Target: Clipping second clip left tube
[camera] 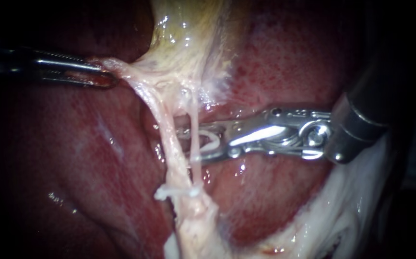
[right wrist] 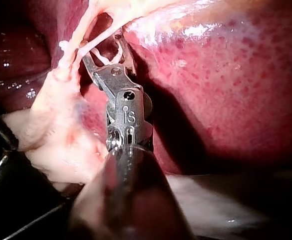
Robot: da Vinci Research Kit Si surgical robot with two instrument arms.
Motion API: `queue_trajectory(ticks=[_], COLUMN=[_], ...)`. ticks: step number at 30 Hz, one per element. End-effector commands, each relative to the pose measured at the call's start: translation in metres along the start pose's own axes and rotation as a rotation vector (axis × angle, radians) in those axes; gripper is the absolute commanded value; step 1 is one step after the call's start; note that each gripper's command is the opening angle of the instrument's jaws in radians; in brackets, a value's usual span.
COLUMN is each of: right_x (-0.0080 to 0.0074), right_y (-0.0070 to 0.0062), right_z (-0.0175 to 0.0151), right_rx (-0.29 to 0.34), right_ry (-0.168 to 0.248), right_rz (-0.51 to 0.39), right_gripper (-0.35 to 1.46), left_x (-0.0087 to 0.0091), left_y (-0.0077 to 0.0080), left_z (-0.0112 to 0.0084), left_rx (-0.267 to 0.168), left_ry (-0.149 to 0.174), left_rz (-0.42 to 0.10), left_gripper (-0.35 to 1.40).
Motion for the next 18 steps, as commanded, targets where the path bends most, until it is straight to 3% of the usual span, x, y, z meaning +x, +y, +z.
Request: queue_trajectory(ticks=[1, 11, 18], right_x=[-0.0001, -0.0012, -0.0007], right_y=[0.0000, 0.0001, -0.0014], right_z=[-0.0005, -0.0028, -0.0037], right_rx=[0.000, 0.007, 0.019], right_ry=[-0.007, -0.022, -0.008], right_rz=[-0.010, -0.061, -0.058], right_gripper=[0.43, 0.47, 0.50], left_x=[0.0000, 0.0000, 0.0000], left_y=[0.0000, -0.0001, -0.0001], left_z=[0.0000, -0.0001, -0.0002], left_rx=[-0.001, -0.002, -0.002], left_ry=[0.000, 0.000, 0.000], left_rz=[0.000, 0.000, 0.001], left_gripper=[-0.35, -0.35, -0.35])
